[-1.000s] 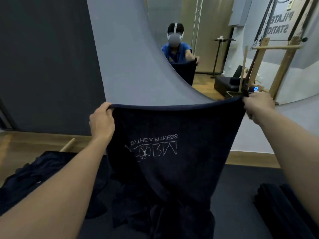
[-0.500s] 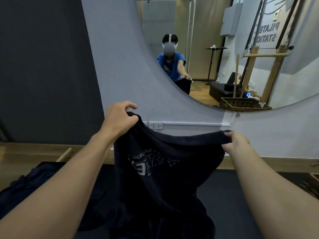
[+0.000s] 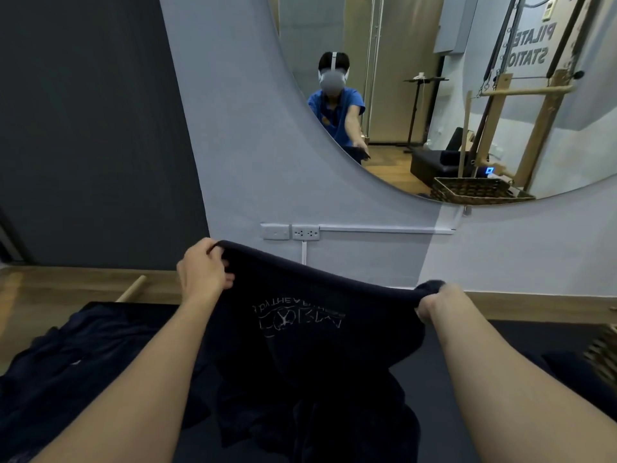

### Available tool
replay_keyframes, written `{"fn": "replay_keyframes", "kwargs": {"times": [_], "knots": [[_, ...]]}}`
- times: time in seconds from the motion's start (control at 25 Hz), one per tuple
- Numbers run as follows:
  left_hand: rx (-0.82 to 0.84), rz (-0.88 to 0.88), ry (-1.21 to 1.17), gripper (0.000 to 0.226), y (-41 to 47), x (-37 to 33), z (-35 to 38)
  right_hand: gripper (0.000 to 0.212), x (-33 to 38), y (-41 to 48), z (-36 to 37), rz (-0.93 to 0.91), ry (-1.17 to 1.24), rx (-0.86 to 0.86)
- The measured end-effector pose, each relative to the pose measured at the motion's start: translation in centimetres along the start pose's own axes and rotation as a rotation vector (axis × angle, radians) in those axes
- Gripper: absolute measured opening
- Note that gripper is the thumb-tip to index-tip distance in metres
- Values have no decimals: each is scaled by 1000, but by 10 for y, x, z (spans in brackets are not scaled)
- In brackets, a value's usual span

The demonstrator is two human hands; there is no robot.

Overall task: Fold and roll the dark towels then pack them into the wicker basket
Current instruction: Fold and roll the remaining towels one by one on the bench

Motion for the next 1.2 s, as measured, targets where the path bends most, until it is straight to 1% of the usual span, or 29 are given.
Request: {"fn": "replay_keyframes", "kwargs": {"times": [0.04,0.08,0.12,0.16,0.2,0.24,0.28,0.32,0.36,0.44,0.52,0.56,0.64,0.68,0.72,0.76,0.8,0.88,0.96,1.04,1.08,1.12,1.2], "knots": [[12,-106,-220,23,4,13,6,30,-1,-25,12,84,219,85],[8,-208,-415,20,9,23,11,39,0,-27,17,137,258,150],[-3,-291,-595,18,13,30,15,44,1,-31,13,106,32,86],[-22,-369,-745,14,14,33,18,43,-2,-36,17,151,-91,134],[-59,-442,-847,10,16,39,20,35,-7,-39,12,134,-269,118],[-95,-511,-884,7,14,41,19,27,-18,-38,6,173,-375,129],[-132,-577,-881,8,16,51,19,25,-29,-43,-3,203,-478,120],[-144,-664,-866,12,12,58,15,24,-40,-54,-17,239,-509,83],[-124,-758,-845,19,9,65,13,30,-48,-61,-31,276,-513,29],[-19,-991,-790,35,-7,75,8,33,-60,-80,-61,373,-450,-91],[46,-1217,-785,33,-37,70,4,32,-59,-106,-77,465,-388,-129],[50,-1293,-814,31,-54,57,0,35,-52,-122,-80,504,-367,-136],[22,-1361,-820,34,-83,25,-11,52,-24,-163,-72,585,-277,-87],[19,-1370,-819,39,-90,6,-16,59,-5,-188,-64,610,-247,-36],[9,-1377,-829,45,-99,-22,-22,59,17,-211,-55,625,-222,16],[-11,-1377,-849,48,-105,-52,-27,53,42,-232,-44,621,-193,58],[-21,-1362,-886,44,-106,-80,-32,45,66,-246,-34,606,-150,80],[-49,-1286,-942,29,-105,-143,-46,29,123,-272,-20,520,-84,110],[-76,-1181,-1035,26,-99,-215,-65,24,188,-298,-7,383,43,121],[-52,-1027,-1151,12,-87,-288,-78,18,252,-321,4,249,195,117],[-40,-962,-1167,8,-81,-323,-82,17,278,-332,10,200,241,122],[-8,-911,-1155,6,-76,-355,-83,20,299,-342,17,172,271,144],[61,-813,-1147,4,-62,-403,-85,42,329,-356,31,175,311,198]]}}
Point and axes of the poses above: each hand's wrist, its own y-axis towards the middle knuckle, its own z-axis out of the palm, x = y × z, the point moved 7 cm from there along y, towards the middle knuckle, and after that the axes turned 3 degrees about -z, right-handed, at the moved point
